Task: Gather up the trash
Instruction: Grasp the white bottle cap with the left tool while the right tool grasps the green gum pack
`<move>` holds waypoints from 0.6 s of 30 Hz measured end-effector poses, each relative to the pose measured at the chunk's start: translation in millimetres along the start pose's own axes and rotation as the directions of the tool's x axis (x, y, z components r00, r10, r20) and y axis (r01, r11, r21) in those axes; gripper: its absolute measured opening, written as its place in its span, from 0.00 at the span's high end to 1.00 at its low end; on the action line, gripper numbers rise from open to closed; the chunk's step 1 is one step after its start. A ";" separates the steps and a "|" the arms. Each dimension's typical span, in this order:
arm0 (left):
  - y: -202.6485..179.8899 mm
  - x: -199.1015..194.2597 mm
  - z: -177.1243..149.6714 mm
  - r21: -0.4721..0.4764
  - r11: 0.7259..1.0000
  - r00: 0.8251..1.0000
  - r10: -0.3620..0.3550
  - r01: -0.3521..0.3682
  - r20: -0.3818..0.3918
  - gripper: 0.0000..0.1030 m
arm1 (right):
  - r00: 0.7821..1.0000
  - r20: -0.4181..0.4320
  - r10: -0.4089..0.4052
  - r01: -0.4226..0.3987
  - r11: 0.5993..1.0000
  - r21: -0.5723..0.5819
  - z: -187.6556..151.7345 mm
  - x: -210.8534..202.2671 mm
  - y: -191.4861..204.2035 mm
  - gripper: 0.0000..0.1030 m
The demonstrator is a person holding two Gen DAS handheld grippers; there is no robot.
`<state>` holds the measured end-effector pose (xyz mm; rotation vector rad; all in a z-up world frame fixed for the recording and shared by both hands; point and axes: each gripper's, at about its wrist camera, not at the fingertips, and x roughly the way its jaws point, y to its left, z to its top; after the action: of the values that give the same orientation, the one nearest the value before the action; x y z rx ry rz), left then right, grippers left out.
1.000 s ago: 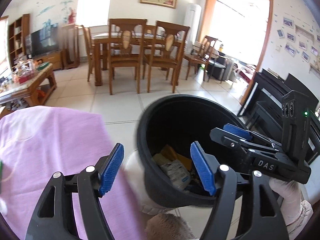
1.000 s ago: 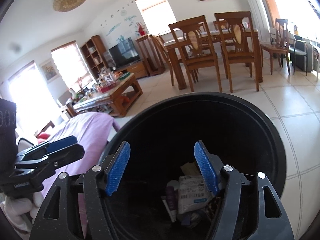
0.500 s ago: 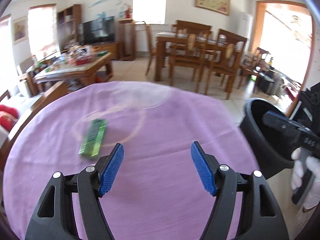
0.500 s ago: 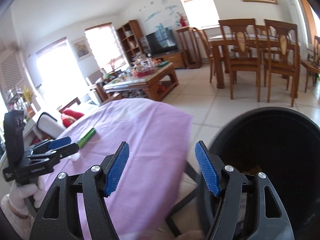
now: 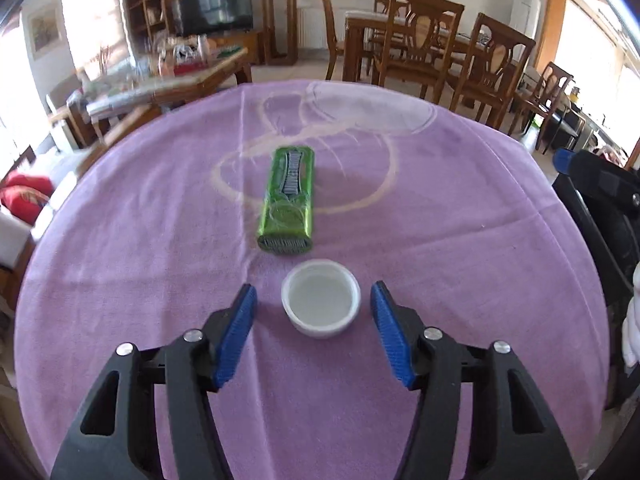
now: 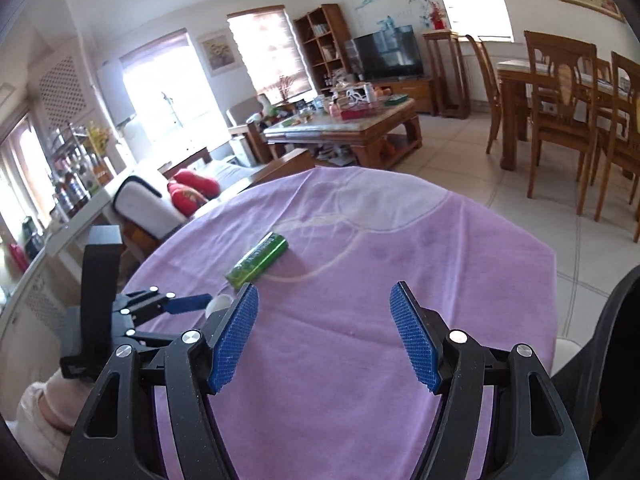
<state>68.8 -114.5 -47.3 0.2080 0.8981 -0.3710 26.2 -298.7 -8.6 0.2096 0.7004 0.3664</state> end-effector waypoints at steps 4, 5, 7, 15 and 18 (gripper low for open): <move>13.5 -2.4 -1.5 -0.013 1.000 1.000 -0.025 0.025 0.008 0.65 | 0.998 -0.055 0.028 -0.029 0.999 -0.016 12.8 22.4 16.1 0.34; 18.0 -4.0 -2.6 -0.031 0.998 0.999 -0.048 0.049 0.016 0.65 | 0.997 -0.065 0.035 -0.036 0.999 -0.024 18.2 30.9 23.2 0.34; 25.5 -5.4 -8.8 -0.056 0.997 0.998 -0.057 0.059 0.028 0.65 | 0.994 -0.101 0.039 -0.043 0.998 -0.042 25.7 47.4 34.4 0.34; 48.9 -24.7 -14.7 -0.127 0.989 0.995 -0.073 0.082 0.071 0.65 | 0.971 -0.240 0.018 -0.034 0.997 -0.063 42.7 134.3 74.3 0.34; 59.9 -30.3 -17.6 -0.144 0.986 0.994 -0.075 0.086 0.081 0.65 | 0.957 -0.289 -0.014 -0.010 0.997 -0.079 41.9 162.2 85.9 0.34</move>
<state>62.8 -47.0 -32.7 0.0217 0.8576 -0.3832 146.1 -158.5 -46.3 0.0791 0.9729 0.4272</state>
